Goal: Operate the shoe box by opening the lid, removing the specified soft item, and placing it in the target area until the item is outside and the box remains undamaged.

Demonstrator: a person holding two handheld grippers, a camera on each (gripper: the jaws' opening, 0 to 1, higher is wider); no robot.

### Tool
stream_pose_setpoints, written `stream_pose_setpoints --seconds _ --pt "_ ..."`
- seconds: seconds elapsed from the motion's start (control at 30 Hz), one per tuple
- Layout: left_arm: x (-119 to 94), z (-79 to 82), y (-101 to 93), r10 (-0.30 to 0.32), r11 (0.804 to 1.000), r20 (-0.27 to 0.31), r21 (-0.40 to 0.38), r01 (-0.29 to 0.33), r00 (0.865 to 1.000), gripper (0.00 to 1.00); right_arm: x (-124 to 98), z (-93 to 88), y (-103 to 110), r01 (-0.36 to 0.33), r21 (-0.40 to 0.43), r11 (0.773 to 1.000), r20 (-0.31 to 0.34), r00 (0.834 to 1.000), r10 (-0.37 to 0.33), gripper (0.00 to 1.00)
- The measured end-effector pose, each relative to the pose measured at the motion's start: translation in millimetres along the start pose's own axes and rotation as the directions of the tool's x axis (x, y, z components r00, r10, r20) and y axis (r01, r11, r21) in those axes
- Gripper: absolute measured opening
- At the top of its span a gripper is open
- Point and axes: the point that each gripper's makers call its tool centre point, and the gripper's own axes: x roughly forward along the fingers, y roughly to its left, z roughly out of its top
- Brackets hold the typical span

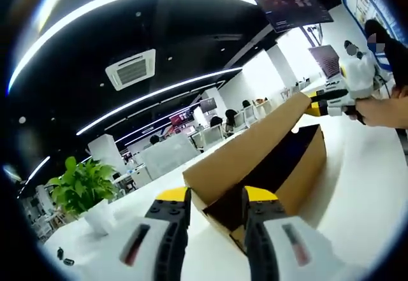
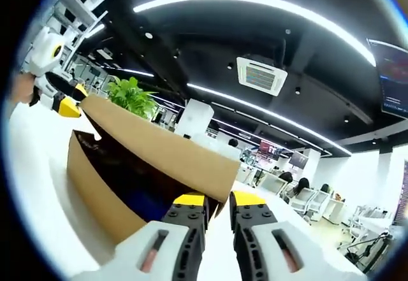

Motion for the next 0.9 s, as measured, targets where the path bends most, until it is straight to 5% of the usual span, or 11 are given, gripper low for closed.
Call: stream_pose_setpoints --seconds 0.47,0.63,0.9 --pt "-0.7 1.7 0.8 -0.003 1.000 0.008 0.001 0.003 1.000 0.32 3.5 3.4 -3.7 0.022 0.064 0.998 0.017 1.000 -0.023 0.03" --pt "-0.6 3.2 1.0 -0.001 1.000 0.012 0.009 0.001 1.000 0.32 5.5 8.9 -6.8 0.052 0.026 0.998 0.039 0.998 -0.053 0.03" --pt "-1.0 2.7 0.8 -0.003 1.000 0.010 0.020 0.003 1.000 0.32 12.4 9.5 -11.9 0.060 0.102 0.993 0.043 0.997 -0.064 0.01"
